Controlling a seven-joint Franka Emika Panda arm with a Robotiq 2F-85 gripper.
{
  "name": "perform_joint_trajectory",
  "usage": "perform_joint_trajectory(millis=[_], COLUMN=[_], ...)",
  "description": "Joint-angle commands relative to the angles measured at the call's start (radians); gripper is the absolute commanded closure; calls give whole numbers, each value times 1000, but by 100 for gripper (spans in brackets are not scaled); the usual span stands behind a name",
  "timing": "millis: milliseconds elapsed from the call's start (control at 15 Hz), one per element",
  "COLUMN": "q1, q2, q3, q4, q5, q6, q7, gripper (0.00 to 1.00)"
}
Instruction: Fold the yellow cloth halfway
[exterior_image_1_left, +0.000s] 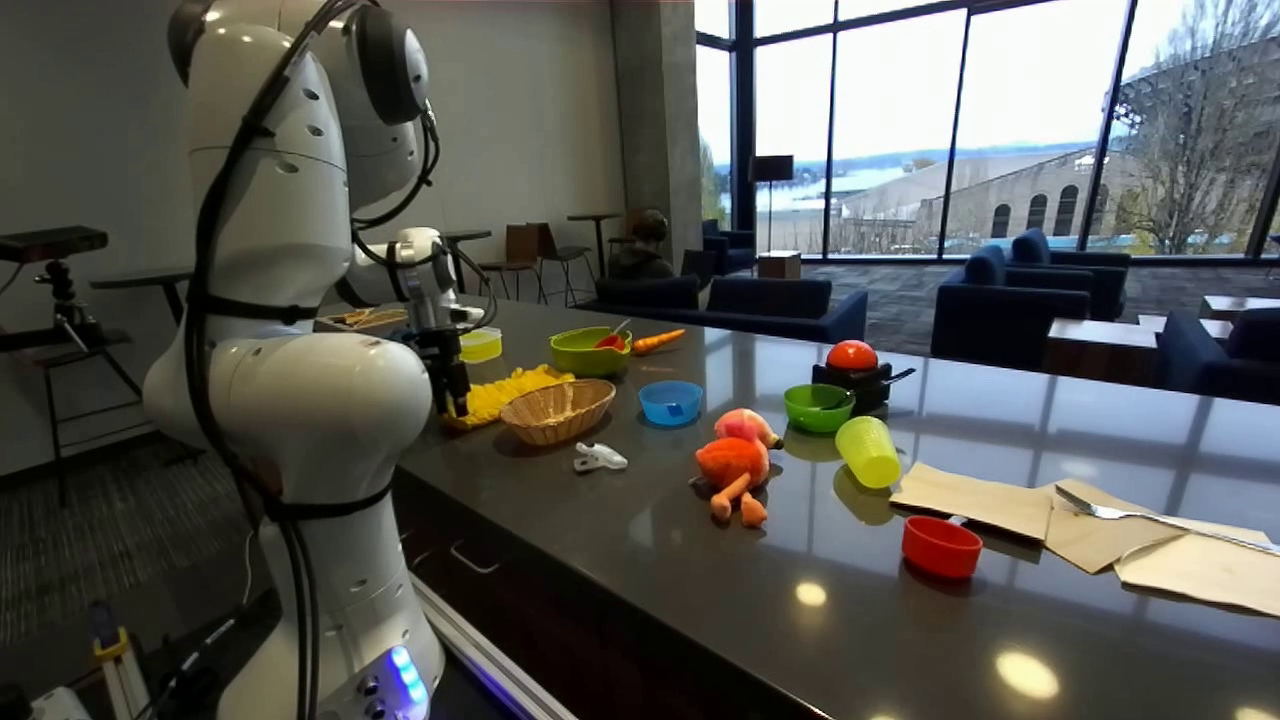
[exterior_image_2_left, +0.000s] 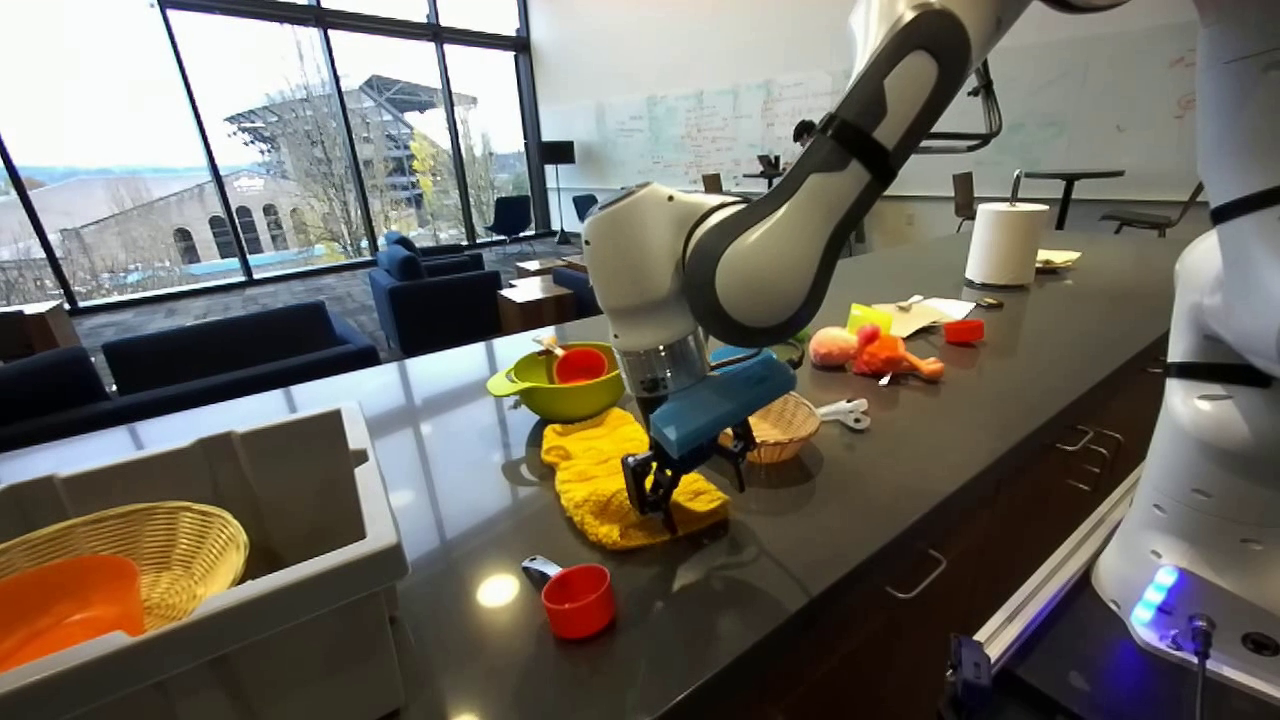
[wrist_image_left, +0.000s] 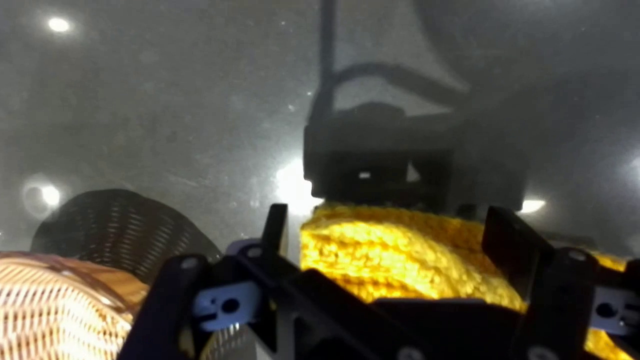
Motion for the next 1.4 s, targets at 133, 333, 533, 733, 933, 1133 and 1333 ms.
perform_joint_trajectory(millis=[133,333,533,733,933,1133,1333], q1=[1,7,6,12,11,7,9], q2=[-158,-205,-210,-186,-167,-153,-123], q3=[13,3,-3,-10,-14,-17,-30], q4=[-5,-26,-72,-109,-146,-180,-191], q5=[178,122,-44,-237,-381,-430,-489], q6=[140,264,416,475,452,425,410], q7=[-112,-59,66,228,384,472,560], gripper=[0,0,0,0,0,0,0])
